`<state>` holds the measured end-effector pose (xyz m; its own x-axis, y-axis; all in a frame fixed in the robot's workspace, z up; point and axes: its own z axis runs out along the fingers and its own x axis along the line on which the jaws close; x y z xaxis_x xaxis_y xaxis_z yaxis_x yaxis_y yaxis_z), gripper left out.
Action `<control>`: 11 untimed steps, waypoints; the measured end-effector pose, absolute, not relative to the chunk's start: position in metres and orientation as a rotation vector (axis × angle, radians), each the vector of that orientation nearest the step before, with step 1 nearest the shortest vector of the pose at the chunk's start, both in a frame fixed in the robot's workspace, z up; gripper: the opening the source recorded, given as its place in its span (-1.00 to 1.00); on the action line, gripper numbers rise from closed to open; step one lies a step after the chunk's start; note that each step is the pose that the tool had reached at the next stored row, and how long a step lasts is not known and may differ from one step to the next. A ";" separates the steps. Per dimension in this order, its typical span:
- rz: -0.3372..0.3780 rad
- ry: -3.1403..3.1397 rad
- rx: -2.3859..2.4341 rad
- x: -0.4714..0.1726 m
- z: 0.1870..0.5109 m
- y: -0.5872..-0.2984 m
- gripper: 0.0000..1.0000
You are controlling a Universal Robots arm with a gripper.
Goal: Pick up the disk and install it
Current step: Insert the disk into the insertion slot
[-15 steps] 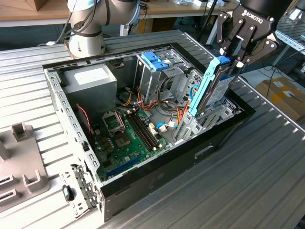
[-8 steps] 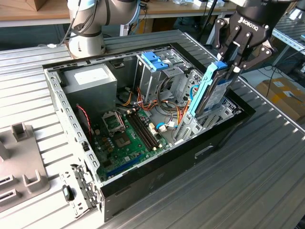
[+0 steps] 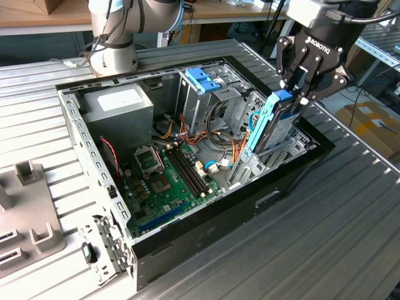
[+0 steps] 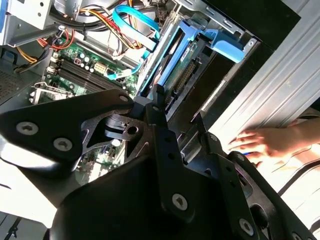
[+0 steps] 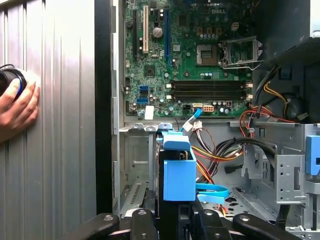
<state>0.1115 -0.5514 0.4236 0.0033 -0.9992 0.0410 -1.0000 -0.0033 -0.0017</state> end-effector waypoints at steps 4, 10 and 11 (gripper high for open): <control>0.047 -2.198 2.205 0.111 0.416 -0.551 -0.30; 0.047 -2.198 2.205 0.111 0.401 -0.551 -0.30; 0.047 -2.198 2.205 0.111 0.397 -0.551 -0.30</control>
